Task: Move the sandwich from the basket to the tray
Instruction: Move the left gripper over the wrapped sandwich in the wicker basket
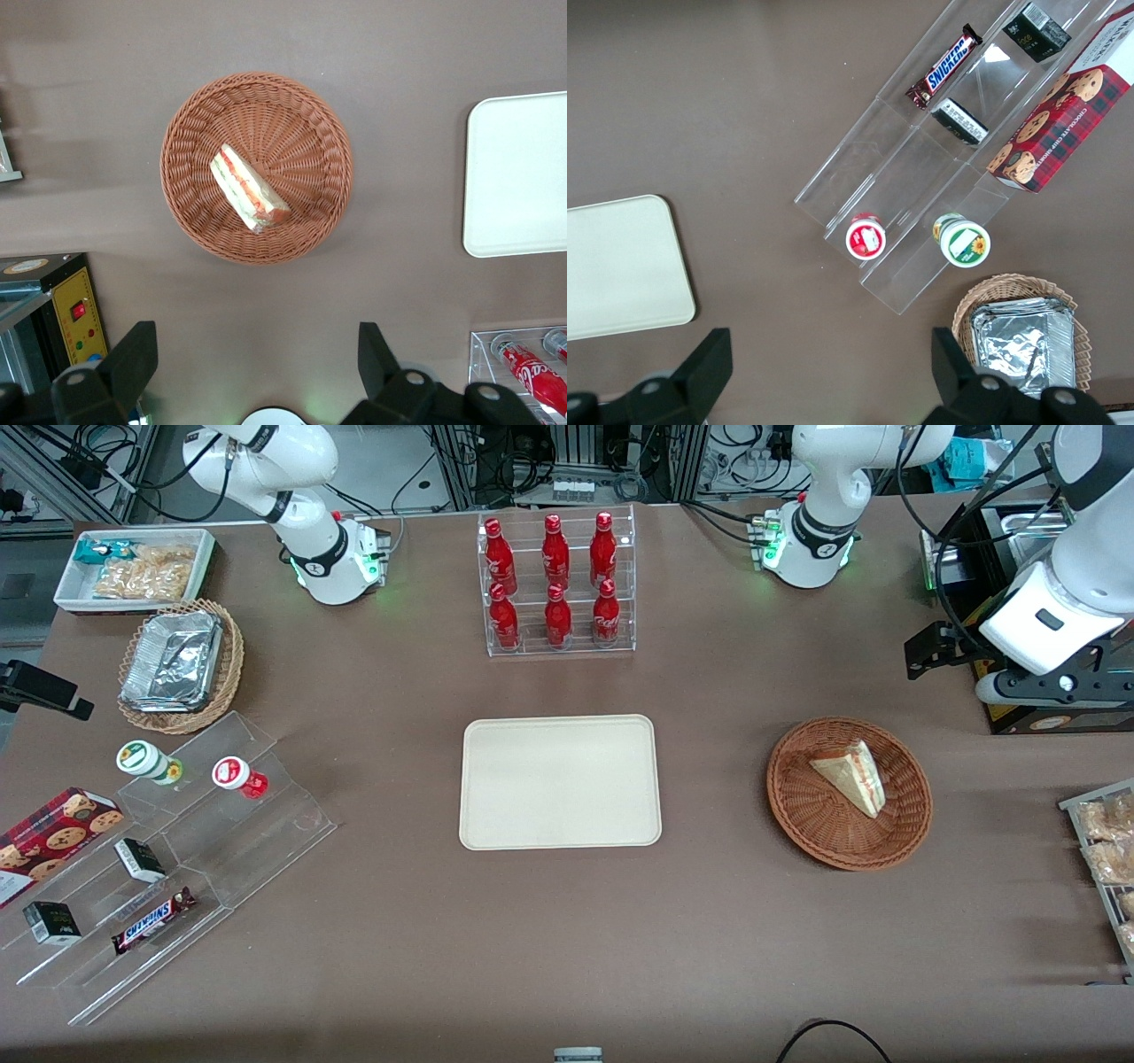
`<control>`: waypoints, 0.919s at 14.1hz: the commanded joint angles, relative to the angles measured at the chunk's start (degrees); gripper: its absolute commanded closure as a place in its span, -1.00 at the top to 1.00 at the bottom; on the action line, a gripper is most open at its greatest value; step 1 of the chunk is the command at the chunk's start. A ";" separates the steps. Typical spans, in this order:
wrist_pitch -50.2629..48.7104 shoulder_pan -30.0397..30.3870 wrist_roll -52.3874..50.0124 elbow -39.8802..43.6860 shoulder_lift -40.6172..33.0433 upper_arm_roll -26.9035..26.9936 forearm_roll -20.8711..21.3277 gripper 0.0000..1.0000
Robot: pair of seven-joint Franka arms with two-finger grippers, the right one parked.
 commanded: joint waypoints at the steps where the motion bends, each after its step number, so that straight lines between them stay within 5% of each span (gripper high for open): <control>1: -2.11 -0.20 1.04 1.25 0.10 0.20 0.07 1.00; 6: 2.61 0.33 0.60 -8.12 2.65 0.29 1.92 1.00; 13: 35.73 0.94 -0.27 -34.85 1.42 2.05 3.50 1.00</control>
